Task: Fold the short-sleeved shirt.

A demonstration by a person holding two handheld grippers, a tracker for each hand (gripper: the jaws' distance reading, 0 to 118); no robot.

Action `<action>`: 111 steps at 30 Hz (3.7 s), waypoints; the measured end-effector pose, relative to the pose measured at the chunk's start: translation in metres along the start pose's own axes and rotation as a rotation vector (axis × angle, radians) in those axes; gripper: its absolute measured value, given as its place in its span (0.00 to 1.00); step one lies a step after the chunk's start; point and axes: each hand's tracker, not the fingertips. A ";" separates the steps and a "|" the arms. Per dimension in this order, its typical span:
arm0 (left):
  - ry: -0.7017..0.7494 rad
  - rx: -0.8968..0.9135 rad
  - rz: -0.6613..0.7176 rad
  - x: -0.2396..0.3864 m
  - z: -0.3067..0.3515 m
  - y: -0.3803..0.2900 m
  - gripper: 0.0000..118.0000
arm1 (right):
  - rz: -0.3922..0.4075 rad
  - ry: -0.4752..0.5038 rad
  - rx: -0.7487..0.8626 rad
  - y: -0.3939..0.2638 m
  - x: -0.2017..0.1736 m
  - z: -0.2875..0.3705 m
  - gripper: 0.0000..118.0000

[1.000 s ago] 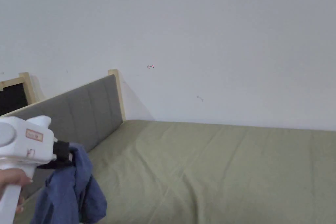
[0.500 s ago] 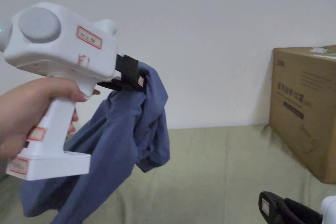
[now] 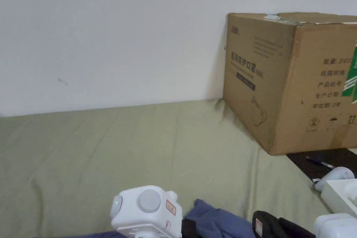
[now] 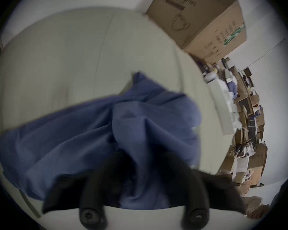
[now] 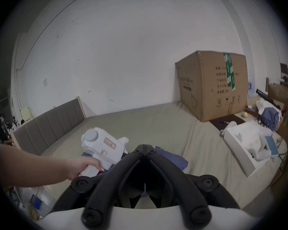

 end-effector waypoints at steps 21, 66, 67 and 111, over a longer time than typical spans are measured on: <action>0.429 0.931 -0.253 -0.031 0.318 -0.210 0.03 | 0.055 -0.011 0.164 0.043 -0.041 0.047 0.00; 0.297 0.111 0.268 -0.264 0.157 -0.006 0.98 | -0.037 0.069 -0.116 -0.026 -0.039 -0.015 0.00; 0.294 0.082 0.284 -0.266 0.152 -0.005 0.98 | -0.055 0.065 -0.135 -0.027 -0.037 -0.021 0.00; 0.236 0.324 0.096 -0.211 0.193 -0.047 0.04 | -0.015 -0.122 -0.786 0.065 0.026 -0.306 0.04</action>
